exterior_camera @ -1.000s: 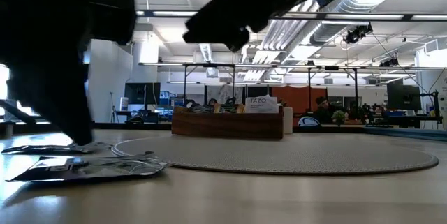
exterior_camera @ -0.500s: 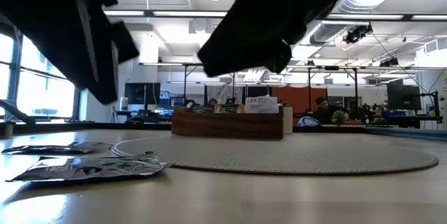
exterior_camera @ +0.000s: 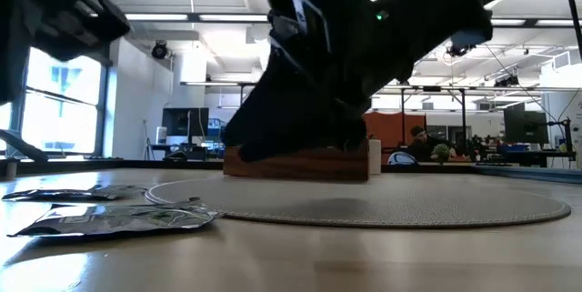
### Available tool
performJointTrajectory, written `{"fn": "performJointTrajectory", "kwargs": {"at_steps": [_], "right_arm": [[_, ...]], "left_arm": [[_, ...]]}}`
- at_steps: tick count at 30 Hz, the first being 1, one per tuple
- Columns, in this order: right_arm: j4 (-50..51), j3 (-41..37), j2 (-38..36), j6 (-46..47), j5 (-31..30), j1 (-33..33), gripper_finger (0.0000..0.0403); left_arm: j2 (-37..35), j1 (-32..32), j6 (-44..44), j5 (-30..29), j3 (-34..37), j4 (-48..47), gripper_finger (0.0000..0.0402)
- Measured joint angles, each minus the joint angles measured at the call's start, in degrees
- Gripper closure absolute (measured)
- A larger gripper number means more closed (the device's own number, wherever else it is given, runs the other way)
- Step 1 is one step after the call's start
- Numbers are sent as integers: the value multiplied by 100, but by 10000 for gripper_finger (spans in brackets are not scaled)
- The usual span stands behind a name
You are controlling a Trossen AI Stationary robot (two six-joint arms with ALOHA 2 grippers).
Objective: Pick & Place Tea
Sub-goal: Put the dark blue tea bag into the left section of the wooden organizer
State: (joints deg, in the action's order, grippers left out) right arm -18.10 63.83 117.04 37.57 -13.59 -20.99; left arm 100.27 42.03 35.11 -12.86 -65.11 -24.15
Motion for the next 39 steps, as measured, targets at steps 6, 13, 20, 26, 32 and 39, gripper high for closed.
{"fn": "performJointTrajectory", "kwargs": {"at_steps": [6, 13, 20, 26, 32, 39], "right_arm": [[-406, 0, 290, 251, 153, 0, 263], [-455, -2, 419, 421, 55, 12, 263], [-490, -2, 419, 450, 153, -1, 263], [-541, -2, 419, 450, 155, -2, 263], [-583, -2, 420, 592, 412, -9, 263], [-624, -2, 420, 592, 349, -15, 263]], "left_arm": [[11, 11, 262, -238, 566, 863, 388], [13, -247, 415, 133, 1191, 1585, 399], [13, -228, 566, 213, 1618, 2390, 401], [13, -228, 409, 185, 1660, 2657, 401], [364, -303, 461, 501, 1641, 2960, 401], [555, -590, 150, 553, 1640, 3571, 401]]}}
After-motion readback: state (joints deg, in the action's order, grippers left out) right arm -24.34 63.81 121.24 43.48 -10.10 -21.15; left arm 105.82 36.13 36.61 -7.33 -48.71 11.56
